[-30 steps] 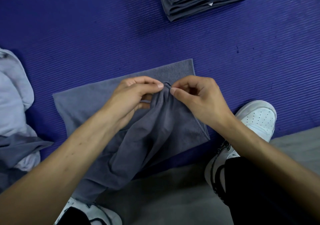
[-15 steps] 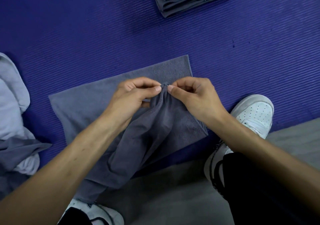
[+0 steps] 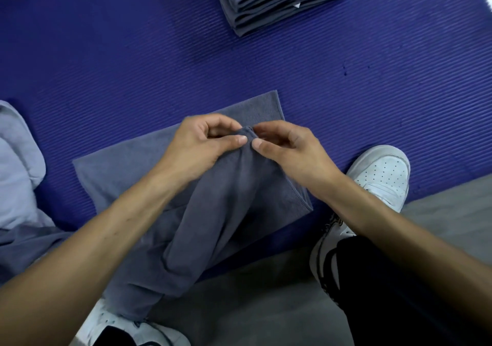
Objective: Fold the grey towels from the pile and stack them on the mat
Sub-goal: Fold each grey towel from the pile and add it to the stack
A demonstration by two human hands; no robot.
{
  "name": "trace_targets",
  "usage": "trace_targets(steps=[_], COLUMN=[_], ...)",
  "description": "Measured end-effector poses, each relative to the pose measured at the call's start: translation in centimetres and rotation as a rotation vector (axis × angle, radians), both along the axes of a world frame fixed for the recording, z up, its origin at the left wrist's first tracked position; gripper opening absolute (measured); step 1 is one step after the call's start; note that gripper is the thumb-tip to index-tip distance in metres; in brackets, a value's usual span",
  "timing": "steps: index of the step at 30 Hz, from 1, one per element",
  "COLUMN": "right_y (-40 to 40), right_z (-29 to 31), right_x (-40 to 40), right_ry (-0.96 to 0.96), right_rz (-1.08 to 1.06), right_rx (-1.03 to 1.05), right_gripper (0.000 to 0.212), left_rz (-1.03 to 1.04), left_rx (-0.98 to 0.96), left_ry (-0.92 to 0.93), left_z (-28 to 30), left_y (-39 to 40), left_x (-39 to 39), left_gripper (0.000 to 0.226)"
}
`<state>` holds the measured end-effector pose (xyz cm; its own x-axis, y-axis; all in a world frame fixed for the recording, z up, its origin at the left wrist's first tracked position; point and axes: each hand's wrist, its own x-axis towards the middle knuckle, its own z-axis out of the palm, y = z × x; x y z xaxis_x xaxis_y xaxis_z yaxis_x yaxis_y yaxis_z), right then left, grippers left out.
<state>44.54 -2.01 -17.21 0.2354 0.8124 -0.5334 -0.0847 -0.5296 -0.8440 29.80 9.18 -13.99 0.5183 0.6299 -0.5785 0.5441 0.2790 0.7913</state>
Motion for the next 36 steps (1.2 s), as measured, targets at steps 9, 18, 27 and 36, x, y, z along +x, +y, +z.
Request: trace_targets(steps=[9, 18, 27, 36], right_y=[-1.3, -3.4, -4.4, -4.6], right_z=[-1.0, -2.4, -4.0, -3.2], right_x=[1.9, 2.8, 3.1, 3.3], right_ry=[-0.055, -0.179, -0.207, -0.219], right_rz=[0.041, 0.057, 0.024, 0.099], right_rx=[-0.134, -0.192, -0.211, -0.185], right_gripper=[0.038, 0.023, 0.019, 0.017], left_rz=[-0.189, -0.283, -0.281, -0.387], left_rx=[0.174, 0.574, 0.679, 0.635], left_ry=[0.142, 0.211, 0.262, 0.438], left_z=[-2.7, -6.5, -7.7, -3.3], left_y=[4.9, 3.8, 3.5, 2.2], left_x=[6.3, 7.9, 7.8, 8.0], left_gripper=[0.011, 0.005, 0.022, 0.010])
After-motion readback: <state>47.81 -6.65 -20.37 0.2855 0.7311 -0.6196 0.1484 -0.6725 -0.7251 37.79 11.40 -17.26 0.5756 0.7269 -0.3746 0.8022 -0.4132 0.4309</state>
